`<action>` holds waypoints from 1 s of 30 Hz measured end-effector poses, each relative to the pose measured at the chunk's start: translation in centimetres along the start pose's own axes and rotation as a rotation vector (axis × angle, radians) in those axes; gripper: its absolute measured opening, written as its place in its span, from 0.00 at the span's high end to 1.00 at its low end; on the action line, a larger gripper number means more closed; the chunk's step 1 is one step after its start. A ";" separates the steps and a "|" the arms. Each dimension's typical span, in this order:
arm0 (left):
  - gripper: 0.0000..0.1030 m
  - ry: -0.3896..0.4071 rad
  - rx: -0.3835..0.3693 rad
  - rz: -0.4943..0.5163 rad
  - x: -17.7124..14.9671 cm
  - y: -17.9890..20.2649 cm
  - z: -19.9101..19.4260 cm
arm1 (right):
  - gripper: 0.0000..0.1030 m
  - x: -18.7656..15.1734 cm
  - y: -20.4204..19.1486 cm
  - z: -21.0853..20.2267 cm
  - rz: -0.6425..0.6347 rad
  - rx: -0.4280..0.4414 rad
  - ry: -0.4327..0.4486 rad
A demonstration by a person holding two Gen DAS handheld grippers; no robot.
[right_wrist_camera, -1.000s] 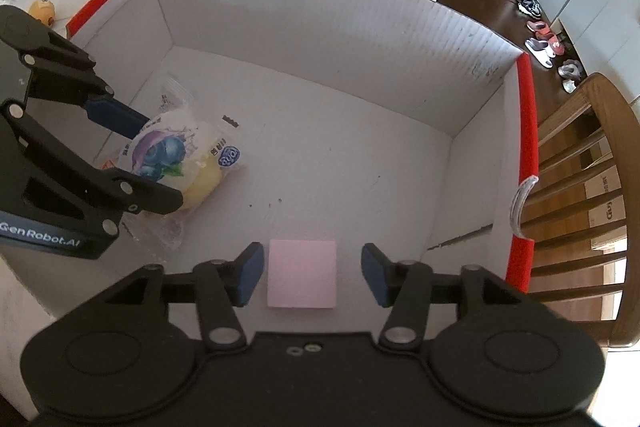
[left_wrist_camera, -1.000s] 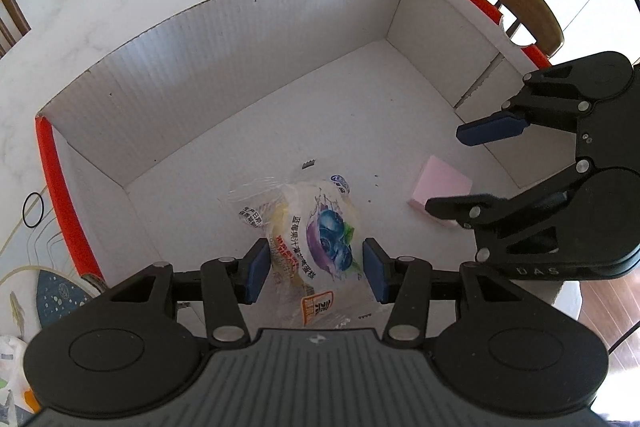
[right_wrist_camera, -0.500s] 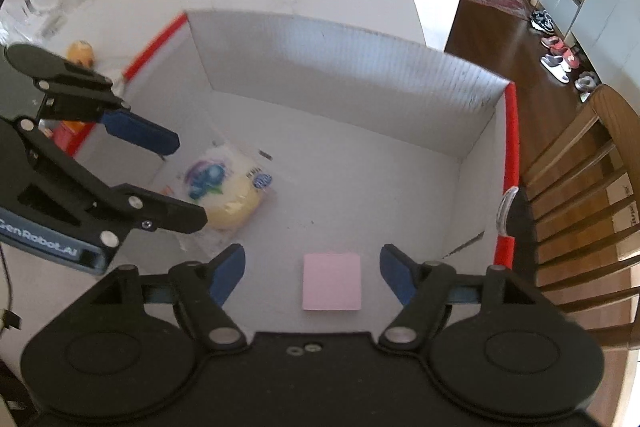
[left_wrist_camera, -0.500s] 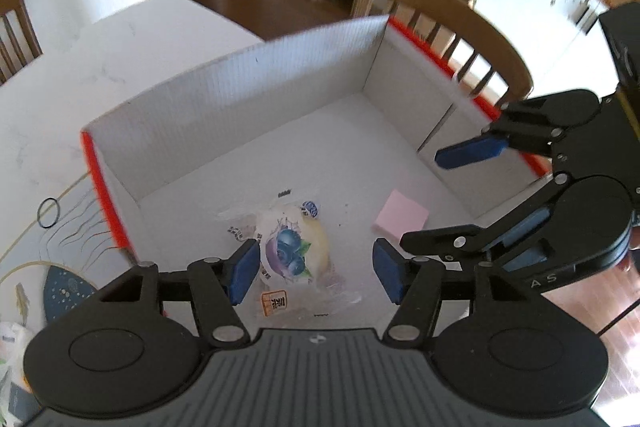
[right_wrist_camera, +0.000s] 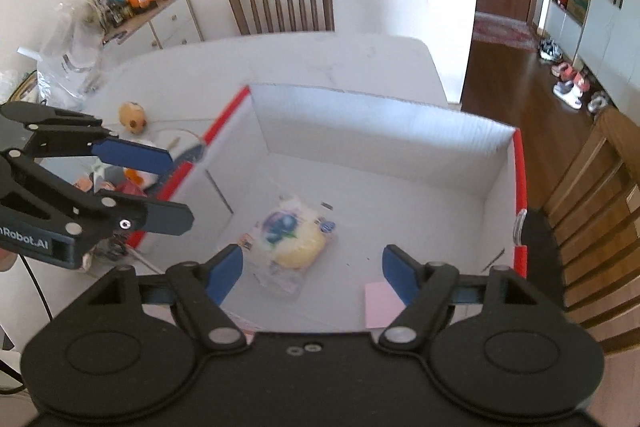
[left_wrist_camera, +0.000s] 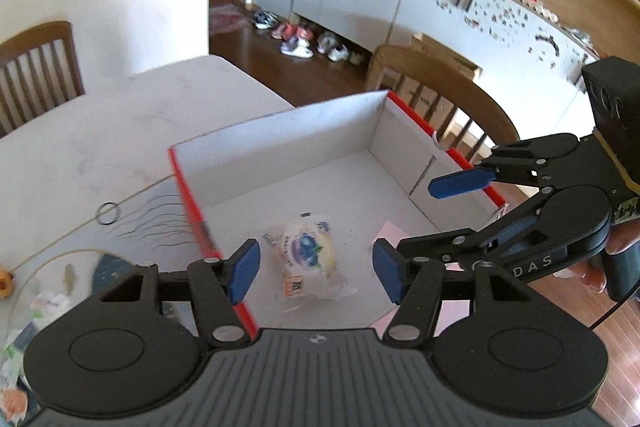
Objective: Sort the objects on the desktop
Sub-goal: 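Withdraw the left tool from the box back over the table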
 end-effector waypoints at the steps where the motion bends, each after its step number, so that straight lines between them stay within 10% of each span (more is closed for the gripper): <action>1: 0.41 0.012 0.004 -0.002 -0.1 -0.2 -0.6 | 0.25 0.1 -0.4 -0.3 -0.002 -0.001 0.009; 30: 0.13 0.099 0.079 -0.068 -11.0 -12.1 -16.6 | 0.10 -2.0 -18.7 0.5 -0.015 0.024 0.146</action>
Point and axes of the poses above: each gripper's, at about its wrist camera, not at the fingertips, and z roughly the way its jaws point, y to its right, x to its top, the point moved 9 cm from there along z, roughly the way its jaws point, and after that the axes turned 11 degrees about y, right-handed, at the moved point
